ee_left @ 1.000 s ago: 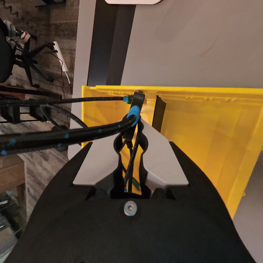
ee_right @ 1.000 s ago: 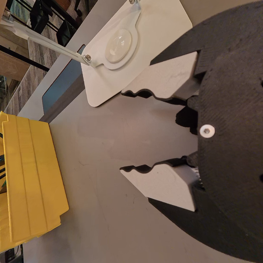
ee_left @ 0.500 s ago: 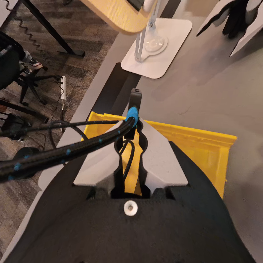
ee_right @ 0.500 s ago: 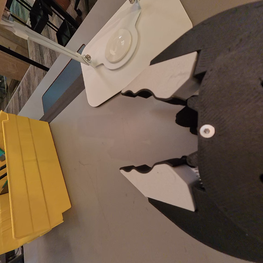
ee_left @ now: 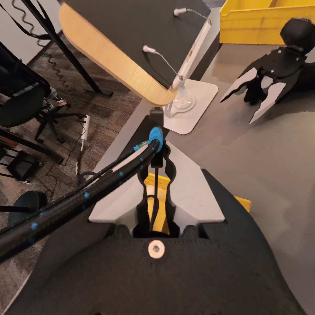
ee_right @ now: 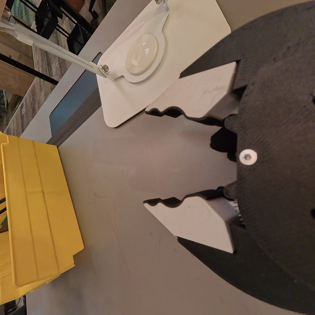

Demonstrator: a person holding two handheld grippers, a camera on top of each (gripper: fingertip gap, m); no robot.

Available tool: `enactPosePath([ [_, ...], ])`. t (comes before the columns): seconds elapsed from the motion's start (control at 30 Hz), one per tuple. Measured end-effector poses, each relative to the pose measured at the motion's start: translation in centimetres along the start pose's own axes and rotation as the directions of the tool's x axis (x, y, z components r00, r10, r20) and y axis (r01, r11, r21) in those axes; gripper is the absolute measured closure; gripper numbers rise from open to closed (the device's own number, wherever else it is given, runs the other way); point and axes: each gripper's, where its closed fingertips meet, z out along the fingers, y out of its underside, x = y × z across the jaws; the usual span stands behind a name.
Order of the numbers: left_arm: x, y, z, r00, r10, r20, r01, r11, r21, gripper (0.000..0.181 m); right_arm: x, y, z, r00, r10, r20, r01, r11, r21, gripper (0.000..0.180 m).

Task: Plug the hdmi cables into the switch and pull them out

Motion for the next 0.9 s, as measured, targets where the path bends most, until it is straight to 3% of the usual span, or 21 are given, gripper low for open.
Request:
enactPosePath([
  [0.23,1.2,-5.4,-2.8,0.993,0.093,0.071,-0.098,0.993,0.067,0.169,0.0,0.0,0.0,1.0,0.001,0.001,-0.001,1.0,-0.002,0.084],
  [0.43,8.9,-9.4,-2.3,0.977,0.208,-0.05,-0.206,0.977,0.052,0.169,0.2,-0.2,-0.1,1.0,0.021,0.003,-0.022,1.0,0.017,0.084],
  [0.67,18.0,-6.8,4.2,0.939,0.166,-0.302,-0.215,0.967,-0.138,0.17,0.1,-1.9,-1.7,0.988,0.113,0.103,-0.128,0.98,0.153,0.09],
  [0.8,20.9,-3.9,7.6,0.895,0.099,-0.435,-0.224,0.943,-0.248,0.169,-1.5,-4.9,-4.4,0.914,0.172,0.367,-0.295,0.904,0.311,0.112],
  [0.9,22.1,-2.0,9.6,0.858,0.047,-0.511,-0.244,0.913,-0.326,0.169,-3.3,-6.7,-6.8,0.845,0.104,0.525,-0.342,0.86,0.38,0.127],
])
